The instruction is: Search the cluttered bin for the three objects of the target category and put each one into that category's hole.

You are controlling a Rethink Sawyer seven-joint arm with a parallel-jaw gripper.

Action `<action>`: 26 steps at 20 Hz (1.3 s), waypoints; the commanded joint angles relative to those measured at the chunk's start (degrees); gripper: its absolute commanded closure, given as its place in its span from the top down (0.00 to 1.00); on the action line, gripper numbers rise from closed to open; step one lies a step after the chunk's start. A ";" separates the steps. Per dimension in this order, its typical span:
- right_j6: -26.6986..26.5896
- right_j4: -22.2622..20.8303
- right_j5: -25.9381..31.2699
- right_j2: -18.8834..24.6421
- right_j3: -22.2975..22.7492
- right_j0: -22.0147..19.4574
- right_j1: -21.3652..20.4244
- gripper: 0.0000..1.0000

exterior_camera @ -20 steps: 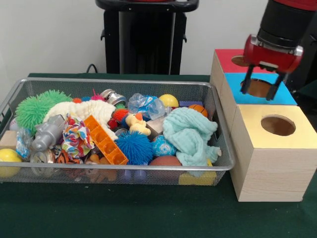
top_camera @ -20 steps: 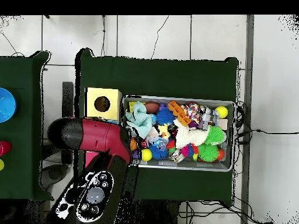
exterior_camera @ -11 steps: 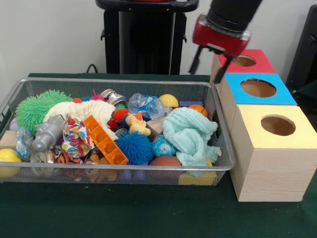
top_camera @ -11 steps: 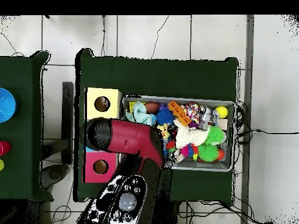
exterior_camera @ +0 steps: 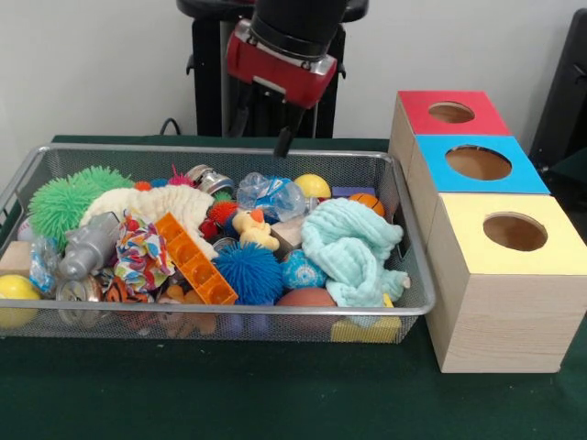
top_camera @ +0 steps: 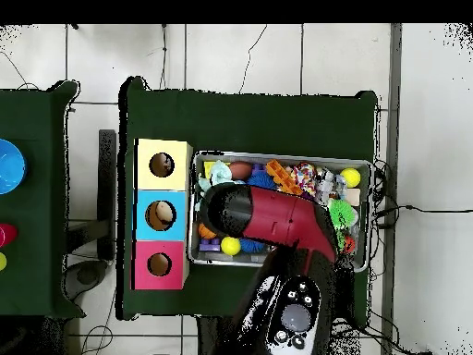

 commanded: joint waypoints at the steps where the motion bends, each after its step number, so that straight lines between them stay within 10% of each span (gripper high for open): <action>1: -6.41 -5.61 -5.39 11.29 4.10 -2.40 0.53 1.00; 12: -8.87 -7.52 -3.14 18.35 0.01 -7.98 0.80 1.00; 26: -17.83 -20.81 2.14 20.97 -13.77 -13.25 -0.44 1.00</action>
